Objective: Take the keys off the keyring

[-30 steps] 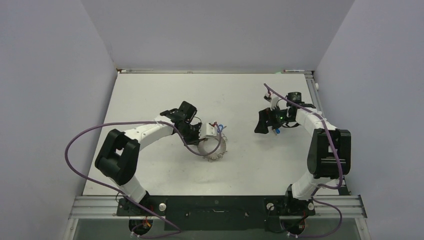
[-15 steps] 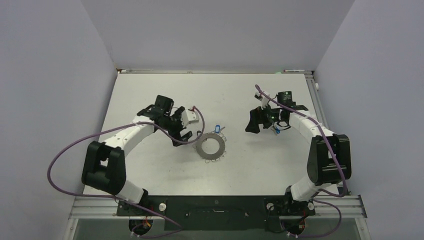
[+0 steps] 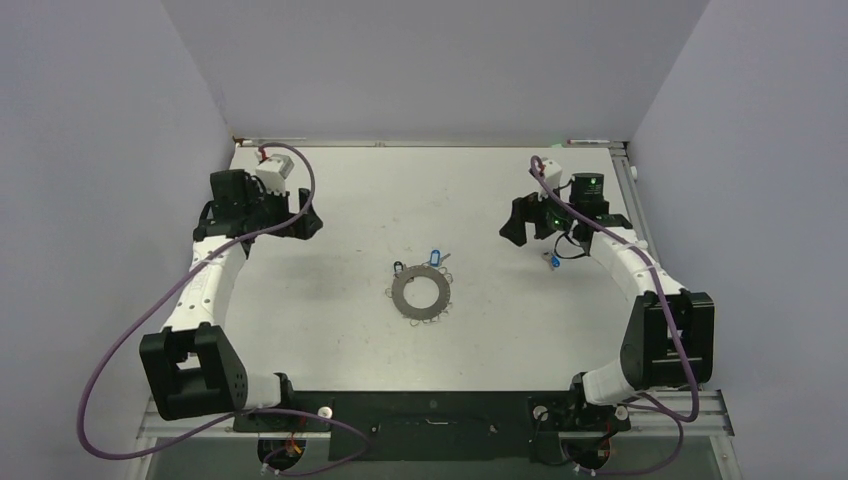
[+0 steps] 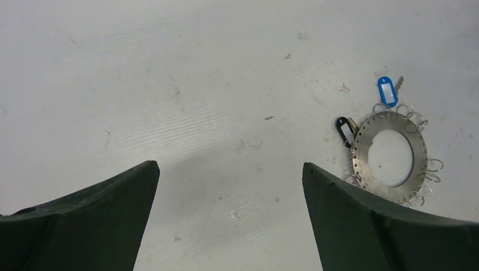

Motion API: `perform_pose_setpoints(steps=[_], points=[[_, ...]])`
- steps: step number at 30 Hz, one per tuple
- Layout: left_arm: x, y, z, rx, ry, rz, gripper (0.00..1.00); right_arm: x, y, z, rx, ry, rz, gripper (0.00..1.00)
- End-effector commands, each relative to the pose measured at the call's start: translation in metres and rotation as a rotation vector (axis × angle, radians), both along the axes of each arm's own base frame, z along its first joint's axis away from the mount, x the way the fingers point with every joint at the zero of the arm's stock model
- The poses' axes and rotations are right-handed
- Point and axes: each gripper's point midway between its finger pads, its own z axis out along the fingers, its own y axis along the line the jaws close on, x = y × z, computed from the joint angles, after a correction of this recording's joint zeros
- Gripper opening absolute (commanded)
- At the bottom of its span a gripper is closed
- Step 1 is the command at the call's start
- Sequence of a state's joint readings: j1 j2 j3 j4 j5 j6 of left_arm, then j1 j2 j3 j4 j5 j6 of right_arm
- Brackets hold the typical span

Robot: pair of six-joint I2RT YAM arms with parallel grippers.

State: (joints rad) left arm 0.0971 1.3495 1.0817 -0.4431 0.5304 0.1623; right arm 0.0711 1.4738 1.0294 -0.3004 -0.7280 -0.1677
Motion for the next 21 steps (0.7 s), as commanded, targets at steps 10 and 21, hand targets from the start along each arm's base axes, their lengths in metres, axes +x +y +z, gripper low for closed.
perform_pose_setpoints(steps=[10,21], points=[[-0.007,0.036,-0.009,0.034,-0.025,0.286,0.96,0.023,-0.037,-0.01,0.009,-0.053,-0.211,0.9],[-0.007,0.033,-0.01,0.038,-0.04,0.297,0.96,0.022,-0.034,-0.016,0.027,-0.035,-0.2,0.9]])
